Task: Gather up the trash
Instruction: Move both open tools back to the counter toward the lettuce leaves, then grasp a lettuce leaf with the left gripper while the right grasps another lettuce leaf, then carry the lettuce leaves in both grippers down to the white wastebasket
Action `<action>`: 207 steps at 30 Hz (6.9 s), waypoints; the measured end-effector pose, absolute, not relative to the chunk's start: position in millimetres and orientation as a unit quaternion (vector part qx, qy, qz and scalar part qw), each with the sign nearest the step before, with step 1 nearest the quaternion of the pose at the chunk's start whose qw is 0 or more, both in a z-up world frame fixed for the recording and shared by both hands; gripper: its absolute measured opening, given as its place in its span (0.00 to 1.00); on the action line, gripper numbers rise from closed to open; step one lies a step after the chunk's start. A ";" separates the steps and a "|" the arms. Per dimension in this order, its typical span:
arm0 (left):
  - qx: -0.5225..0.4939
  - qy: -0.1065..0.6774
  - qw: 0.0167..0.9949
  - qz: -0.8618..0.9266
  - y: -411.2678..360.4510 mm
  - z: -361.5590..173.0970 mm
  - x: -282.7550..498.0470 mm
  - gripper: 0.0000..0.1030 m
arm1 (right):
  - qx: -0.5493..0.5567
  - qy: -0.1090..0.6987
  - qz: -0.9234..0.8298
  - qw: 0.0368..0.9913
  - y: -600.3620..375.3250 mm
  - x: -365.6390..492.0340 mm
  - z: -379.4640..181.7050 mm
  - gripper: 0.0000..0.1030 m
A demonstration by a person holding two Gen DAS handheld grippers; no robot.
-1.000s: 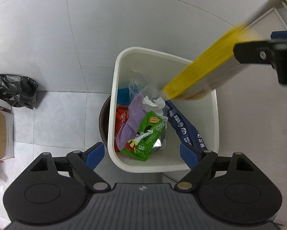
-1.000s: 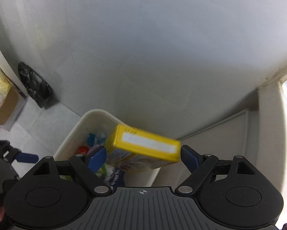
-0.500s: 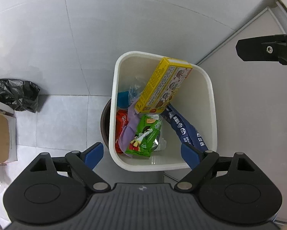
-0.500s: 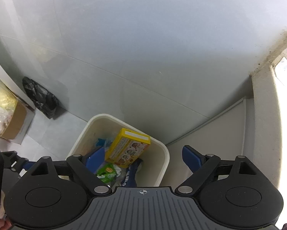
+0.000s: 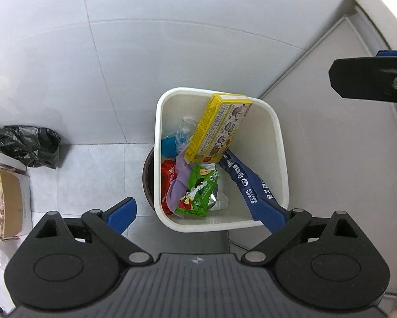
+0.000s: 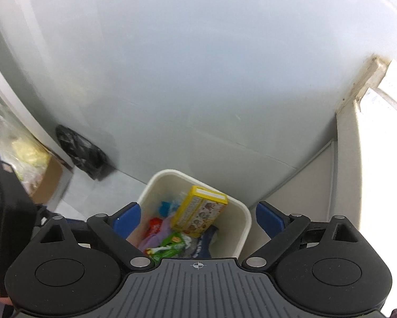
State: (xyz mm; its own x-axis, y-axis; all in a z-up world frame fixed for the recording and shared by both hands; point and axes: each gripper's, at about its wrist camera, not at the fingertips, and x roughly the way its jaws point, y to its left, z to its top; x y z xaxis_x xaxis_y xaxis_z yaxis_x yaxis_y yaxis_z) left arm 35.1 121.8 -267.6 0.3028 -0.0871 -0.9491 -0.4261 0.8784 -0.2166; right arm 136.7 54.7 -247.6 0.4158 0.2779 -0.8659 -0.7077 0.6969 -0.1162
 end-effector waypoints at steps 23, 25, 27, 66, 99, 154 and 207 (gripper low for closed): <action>-0.189 0.533 0.822 0.070 94.3 -177.5 35.2 0.99 | -0.119 0.341 0.239 0.901 -69.9 79.9 -151.1 0.99; -0.188 0.524 0.828 0.064 90.2 -168.7 39.2 0.99 | -0.103 0.338 0.222 0.909 -87.5 80.6 -147.2 0.99; -0.185 0.515 0.835 0.057 85.9 -159.4 43.6 0.99 | -0.092 0.334 0.202 0.916 -105.7 82.0 -144.0 0.99; -0.087 0.413 0.891 -0.167 -127.4 -102.0 305.2 0.74 | 0.127 0.307 0.050 0.942 -406.6 221.7 -165.3 0.99; -0.025 0.373 0.916 -0.144 -179.6 -110.3 347.9 0.04 | 0.226 0.290 0.039 0.929 -428.4 289.0 -168.2 0.06; -0.155 0.385 0.901 -0.123 -30.4 -19.7 154.9 0.04 | 0.220 0.334 0.063 0.914 -306.9 96.0 -51.9 0.04; -0.346 0.510 0.775 0.137 151.7 -250.8 69.4 0.13 | 0.036 0.516 0.222 0.826 -58.0 77.0 -150.3 0.04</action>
